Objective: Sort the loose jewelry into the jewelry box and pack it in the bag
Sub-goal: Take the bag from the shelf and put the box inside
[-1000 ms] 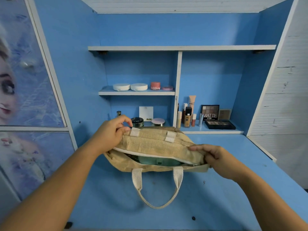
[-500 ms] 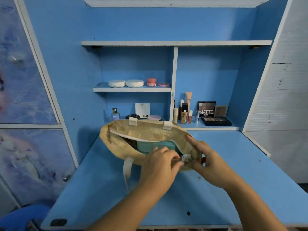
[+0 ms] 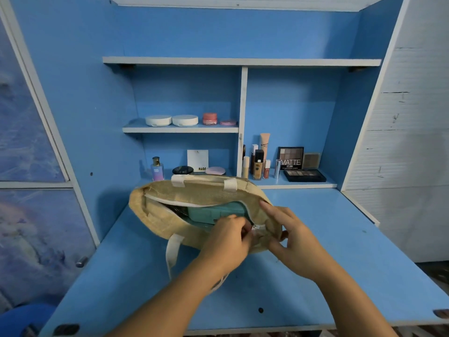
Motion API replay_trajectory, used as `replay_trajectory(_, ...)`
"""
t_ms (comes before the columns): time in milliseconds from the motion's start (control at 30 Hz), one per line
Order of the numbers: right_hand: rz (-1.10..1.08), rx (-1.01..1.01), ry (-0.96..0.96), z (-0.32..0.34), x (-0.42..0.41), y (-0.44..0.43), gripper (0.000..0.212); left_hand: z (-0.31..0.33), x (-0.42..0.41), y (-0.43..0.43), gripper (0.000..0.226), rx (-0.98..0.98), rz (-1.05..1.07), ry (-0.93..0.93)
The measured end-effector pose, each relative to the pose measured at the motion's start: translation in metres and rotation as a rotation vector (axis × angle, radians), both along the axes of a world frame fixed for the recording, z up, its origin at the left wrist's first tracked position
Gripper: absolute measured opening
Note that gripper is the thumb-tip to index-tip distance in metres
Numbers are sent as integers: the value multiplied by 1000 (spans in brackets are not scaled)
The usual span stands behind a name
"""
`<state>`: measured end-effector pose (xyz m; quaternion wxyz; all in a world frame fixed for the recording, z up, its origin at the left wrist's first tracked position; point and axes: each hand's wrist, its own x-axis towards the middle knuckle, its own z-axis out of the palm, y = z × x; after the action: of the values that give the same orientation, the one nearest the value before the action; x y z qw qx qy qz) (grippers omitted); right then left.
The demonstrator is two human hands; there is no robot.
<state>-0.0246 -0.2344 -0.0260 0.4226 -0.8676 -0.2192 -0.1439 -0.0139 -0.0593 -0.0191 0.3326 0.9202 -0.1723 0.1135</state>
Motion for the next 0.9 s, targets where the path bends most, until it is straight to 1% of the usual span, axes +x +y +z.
replay_trajectory(100,-157,-127,-81,3,-2,3,74,4,-4,5,10,-12,-46,-30)
replay_trajectory(200,-308,-219,-200,5,-5,13,74,12,-10,7,16,-14,-77,-50)
replay_trajectory(267,-348,-251,-302,2,-5,20,66,16,-15,7,17,-4,-77,-47)
replay_trajectory(333,-360,-285,-375,-3,-3,26,50,18,-19,8,17,6,-54,-59)
replay_trajectory(400,-361,-315,-392,-7,-3,28,35,18,-22,10,15,48,23,-99)
replay_trajectory(433,-362,-322,-395,-8,-3,28,31,17,-24,11,15,83,84,-136)
replay_trajectory(533,-356,-323,-411,-11,-5,29,28,16,-26,16,12,209,227,-253)
replay_trajectory(667,-352,-293,-439,-11,-10,31,29,7,-25,23,8,306,288,-310)
replay_trajectory(700,-345,-287,-448,-12,-10,32,26,5,-25,24,6,317,293,-340)
replay_trajectory(733,-342,-285,-461,-12,-11,33,20,3,-25,25,8,323,307,-379)
replay_trajectory(767,-346,-271,-464,-14,-11,31,12,1,-24,30,10,334,340,-416)
replay_trajectory(833,-394,-191,-437,-15,-10,20,17,-2,-20,51,12,335,467,-423)
replay_trajectory(900,-417,-112,-394,-14,-10,0,8,-4,-17,84,15,319,614,-440)
